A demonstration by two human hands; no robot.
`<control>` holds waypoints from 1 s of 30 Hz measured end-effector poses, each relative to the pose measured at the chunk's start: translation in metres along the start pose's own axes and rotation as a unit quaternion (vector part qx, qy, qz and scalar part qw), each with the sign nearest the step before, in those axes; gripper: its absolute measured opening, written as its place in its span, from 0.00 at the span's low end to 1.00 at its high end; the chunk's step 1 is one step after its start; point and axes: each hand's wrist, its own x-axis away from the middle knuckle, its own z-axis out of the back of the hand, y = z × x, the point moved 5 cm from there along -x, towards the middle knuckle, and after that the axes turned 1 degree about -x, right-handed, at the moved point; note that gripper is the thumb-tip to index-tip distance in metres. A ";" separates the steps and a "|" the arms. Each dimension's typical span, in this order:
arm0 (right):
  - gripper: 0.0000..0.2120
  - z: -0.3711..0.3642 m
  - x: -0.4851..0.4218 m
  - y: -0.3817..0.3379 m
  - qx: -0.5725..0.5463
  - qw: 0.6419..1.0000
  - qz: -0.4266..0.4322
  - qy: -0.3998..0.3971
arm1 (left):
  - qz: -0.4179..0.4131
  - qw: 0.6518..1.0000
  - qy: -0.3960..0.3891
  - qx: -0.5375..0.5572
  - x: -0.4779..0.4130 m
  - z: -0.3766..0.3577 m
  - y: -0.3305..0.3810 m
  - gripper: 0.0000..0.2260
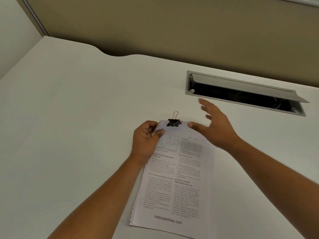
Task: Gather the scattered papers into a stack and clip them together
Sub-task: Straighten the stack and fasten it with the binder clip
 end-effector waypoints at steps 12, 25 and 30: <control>0.14 -0.007 0.095 0.074 -0.280 0.933 -0.225 0.023 | 0.046 0.998 -0.009 0.039 -0.002 0.003 0.005 0.09; 0.10 -0.036 0.155 0.080 -0.362 0.892 -0.265 0.044 | 0.183 0.974 -0.135 -0.021 0.068 0.002 0.007 0.11; 0.11 -0.034 0.150 0.077 -0.376 0.889 -0.255 0.046 | 0.180 0.979 -0.074 -0.061 0.114 0.021 -0.009 0.09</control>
